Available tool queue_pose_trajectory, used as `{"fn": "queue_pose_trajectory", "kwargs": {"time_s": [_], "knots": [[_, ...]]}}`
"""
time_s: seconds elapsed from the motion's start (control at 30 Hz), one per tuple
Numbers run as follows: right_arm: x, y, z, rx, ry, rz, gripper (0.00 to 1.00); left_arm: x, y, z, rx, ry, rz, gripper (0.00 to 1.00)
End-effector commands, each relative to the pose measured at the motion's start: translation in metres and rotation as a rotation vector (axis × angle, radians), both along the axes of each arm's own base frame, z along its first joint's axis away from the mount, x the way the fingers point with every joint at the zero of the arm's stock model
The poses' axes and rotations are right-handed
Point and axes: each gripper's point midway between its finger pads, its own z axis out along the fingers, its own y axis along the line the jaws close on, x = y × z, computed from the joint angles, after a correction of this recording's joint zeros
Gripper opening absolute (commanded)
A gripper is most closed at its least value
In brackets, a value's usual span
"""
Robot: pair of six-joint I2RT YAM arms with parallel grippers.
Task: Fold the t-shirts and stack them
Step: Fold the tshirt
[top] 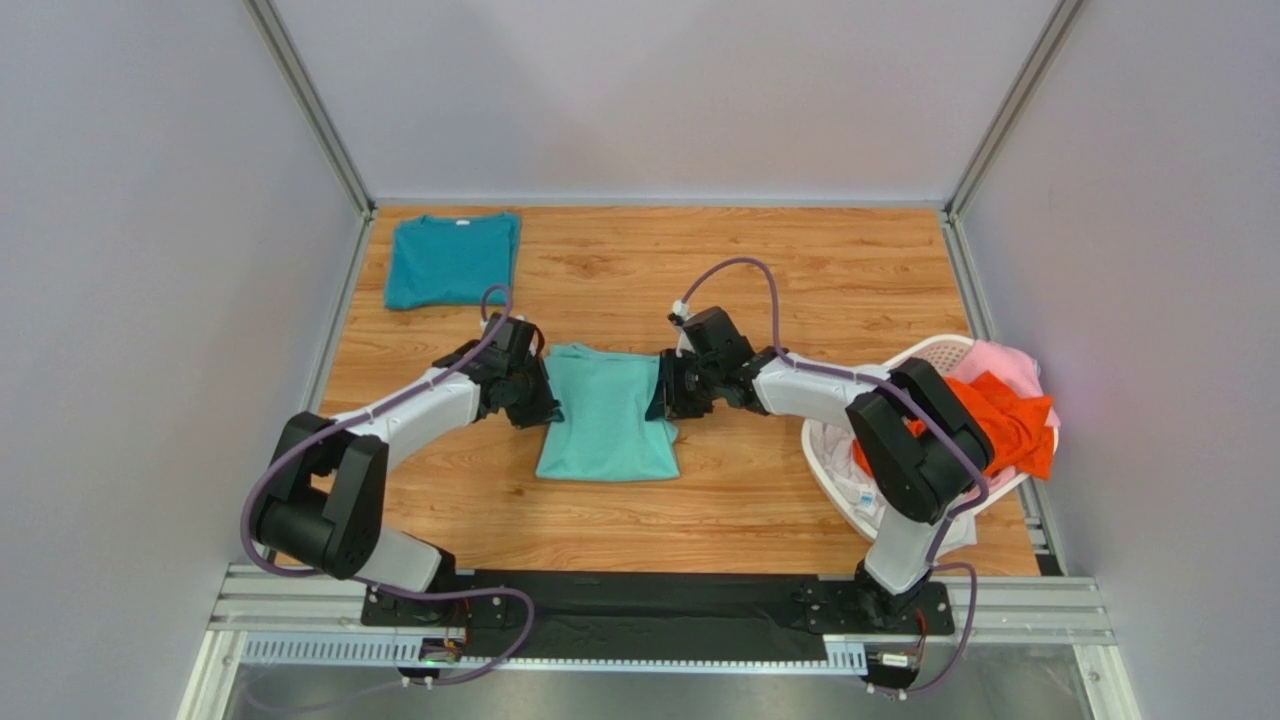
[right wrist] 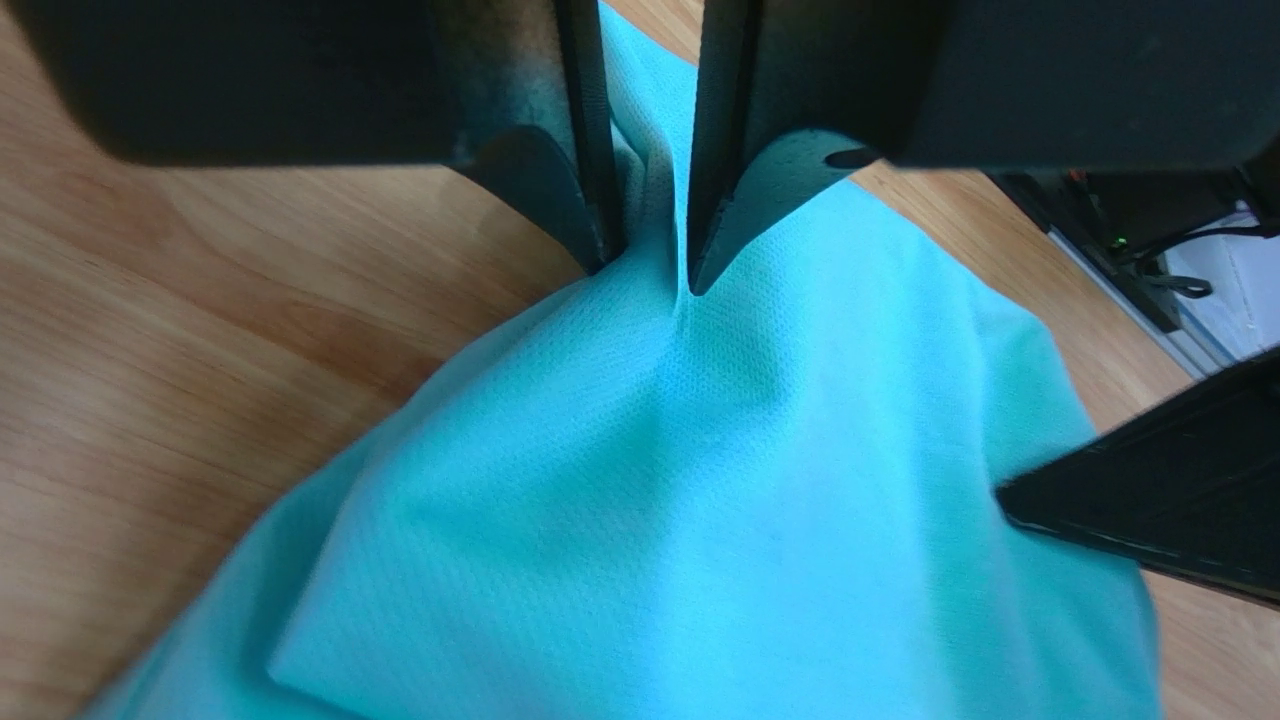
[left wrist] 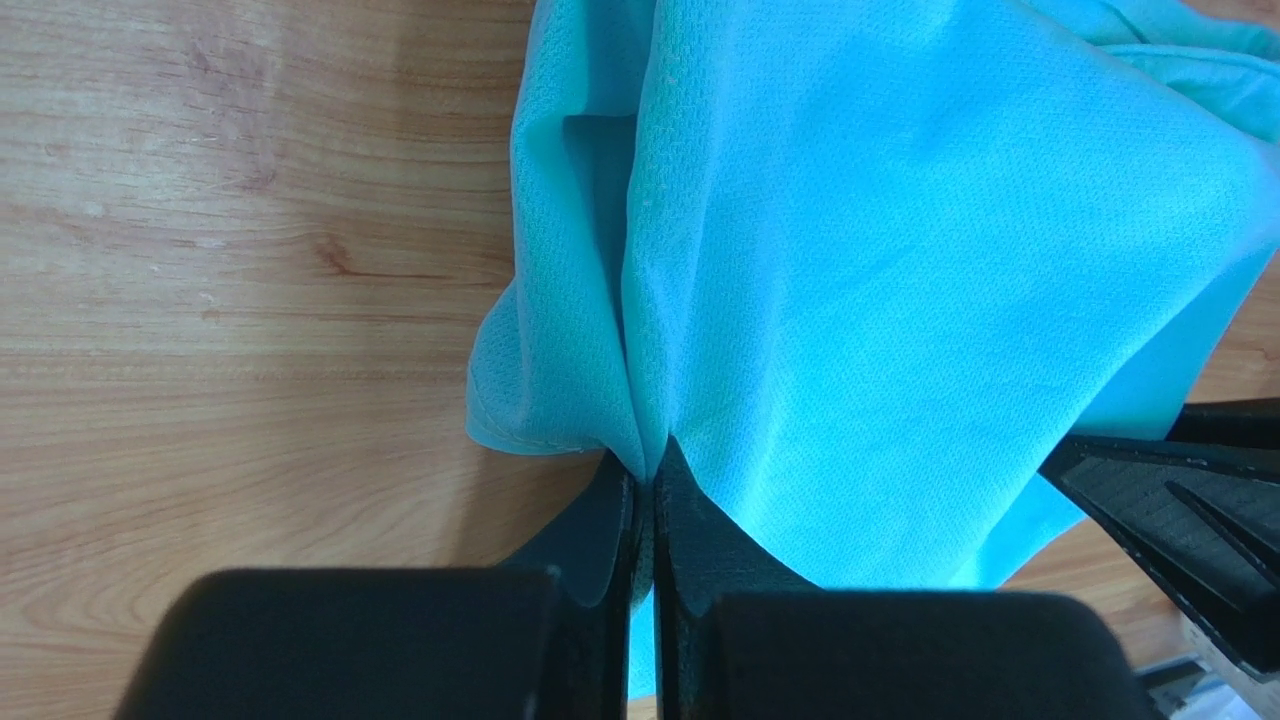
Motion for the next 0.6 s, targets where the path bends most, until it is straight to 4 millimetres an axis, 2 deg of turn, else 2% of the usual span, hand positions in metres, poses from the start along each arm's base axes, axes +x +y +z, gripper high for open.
{"fn": "queue_pose_trajectory", "kwargs": {"time_s": [0.0, 0.1, 0.13, 0.17, 0.2, 0.27, 0.3, 0.33, 0.37, 0.4, 0.57], "knots": [[0.002, -0.001, -0.007, 0.042, 0.005, -0.025, 0.26, -0.004, 0.003, -0.004, 0.012, 0.022, 0.017, 0.04], [-0.003, -0.014, -0.021, 0.011, 0.036, -0.049, 0.29, -0.009, 0.012, -0.008, 0.060, 0.057, 0.029, 0.10], [-0.004, -0.018, -0.023, 0.005, 0.042, -0.051, 0.33, -0.010, 0.013, -0.007, 0.068, 0.055, 0.025, 0.17], [-0.004, -0.020, -0.020, 0.002, 0.035, -0.051, 0.47, -0.012, 0.015, -0.007, 0.076, 0.066, 0.024, 0.28], [-0.004, -0.022, -0.018, -0.005, 0.026, -0.050, 0.47, -0.013, 0.015, -0.005, 0.077, 0.064, 0.022, 0.38], [-0.005, -0.027, -0.014, -0.026, 0.012, -0.051, 0.49, -0.015, 0.018, -0.002, 0.084, 0.057, 0.018, 0.50], [-0.003, -0.027, -0.005, -0.022, -0.013, -0.052, 0.52, -0.015, 0.019, 0.000, 0.088, 0.050, 0.020, 0.55], [-0.005, -0.031, -0.003, -0.038, -0.017, -0.041, 0.61, -0.014, 0.020, 0.003, 0.093, 0.042, 0.022, 0.56], [-0.003, -0.033, 0.001, -0.049, -0.028, -0.046, 0.66, -0.017, 0.023, 0.002, 0.108, 0.053, 0.028, 0.60], [-0.002, -0.035, 0.009, -0.047, -0.047, -0.051, 0.67, -0.016, 0.026, 0.003, 0.124, 0.048, 0.033, 0.62], [0.000, -0.051, 0.023, -0.106, -0.105, -0.077, 0.82, -0.011, 0.041, -0.002, 0.220, 0.070, 0.059, 0.63]]}}
